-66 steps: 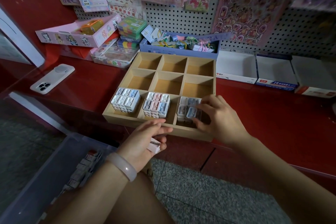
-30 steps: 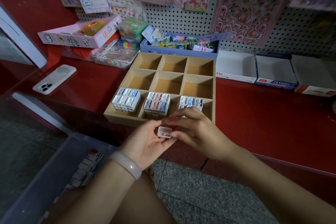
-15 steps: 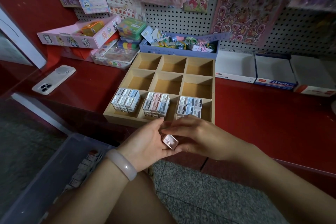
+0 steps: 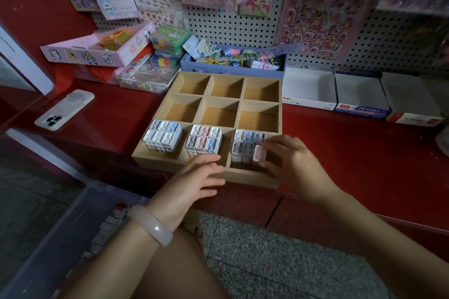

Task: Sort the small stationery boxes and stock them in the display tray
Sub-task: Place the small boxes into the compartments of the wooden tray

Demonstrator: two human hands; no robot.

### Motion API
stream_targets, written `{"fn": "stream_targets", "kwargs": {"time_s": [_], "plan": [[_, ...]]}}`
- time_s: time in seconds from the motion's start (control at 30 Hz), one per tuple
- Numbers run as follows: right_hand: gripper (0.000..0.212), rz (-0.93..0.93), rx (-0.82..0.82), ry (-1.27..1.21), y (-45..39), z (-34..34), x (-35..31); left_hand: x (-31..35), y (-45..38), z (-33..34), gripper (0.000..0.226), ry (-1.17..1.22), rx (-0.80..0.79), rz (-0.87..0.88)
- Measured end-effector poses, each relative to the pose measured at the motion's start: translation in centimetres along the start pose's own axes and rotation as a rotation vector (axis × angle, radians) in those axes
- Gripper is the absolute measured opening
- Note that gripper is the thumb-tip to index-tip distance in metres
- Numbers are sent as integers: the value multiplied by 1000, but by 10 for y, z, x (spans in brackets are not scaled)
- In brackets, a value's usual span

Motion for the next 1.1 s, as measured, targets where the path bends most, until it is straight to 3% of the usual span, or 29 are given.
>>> {"fn": "stream_targets", "kwargs": {"time_s": [0.3,0.83,1.0,1.1], "plan": [[33,47,1,161,-9,7,13,0,4,-13,34,29,28,12],[45,23,-78,220,-13,12,0,-6,8,-34,31,116,82,19],[39,-39,-18,203,-29,8,-43,-1,14,-68,27,161,173,52],[36,-129,-24,70,-47,23,-97,3,18,-103,27,98,238,102]]}}
Point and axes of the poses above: each hand's wrist, its own y-axis away from the middle knuckle, its own z-axis out of the palm, x = y × z, the point moved 9 cm from there along -y, towards the middle knuckle, and after that the axes turned 5 degrees about z, right-handed, at the moved point
